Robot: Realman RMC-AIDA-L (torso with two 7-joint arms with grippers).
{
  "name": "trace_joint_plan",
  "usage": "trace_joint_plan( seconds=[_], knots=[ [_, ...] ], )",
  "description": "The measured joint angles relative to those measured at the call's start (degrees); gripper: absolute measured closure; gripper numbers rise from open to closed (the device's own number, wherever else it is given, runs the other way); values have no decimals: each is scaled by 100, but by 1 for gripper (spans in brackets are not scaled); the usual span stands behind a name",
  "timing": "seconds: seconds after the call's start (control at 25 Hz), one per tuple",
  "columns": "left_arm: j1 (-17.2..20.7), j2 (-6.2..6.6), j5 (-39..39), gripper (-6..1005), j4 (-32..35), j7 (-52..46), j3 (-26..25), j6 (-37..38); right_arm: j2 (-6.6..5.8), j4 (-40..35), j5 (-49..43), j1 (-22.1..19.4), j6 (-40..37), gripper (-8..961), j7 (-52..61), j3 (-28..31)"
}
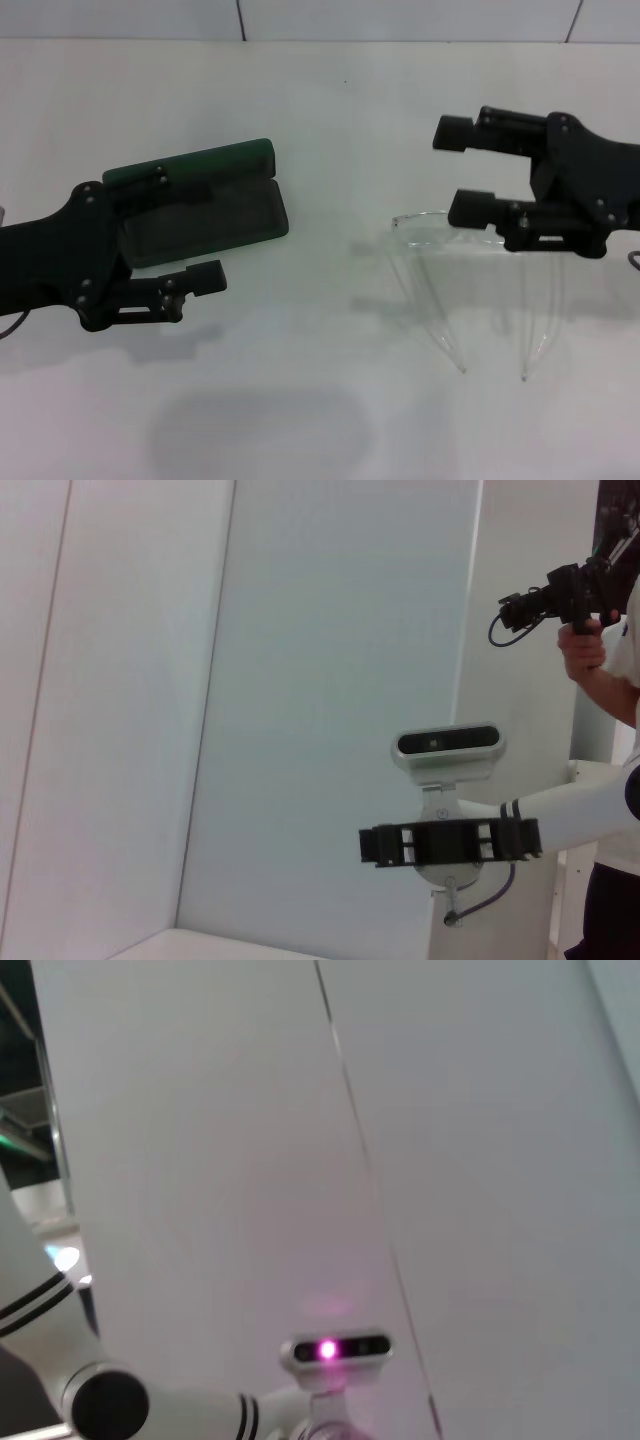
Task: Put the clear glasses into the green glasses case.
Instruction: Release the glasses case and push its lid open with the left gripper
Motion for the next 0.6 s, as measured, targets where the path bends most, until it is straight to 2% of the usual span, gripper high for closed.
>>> trace_joint_plan(
  seconds=[0.6],
  knots=[
    [-57, 22, 26, 167, 16, -90, 0, 9, 3, -170, -255, 77, 11, 214, 93, -143]
  ],
)
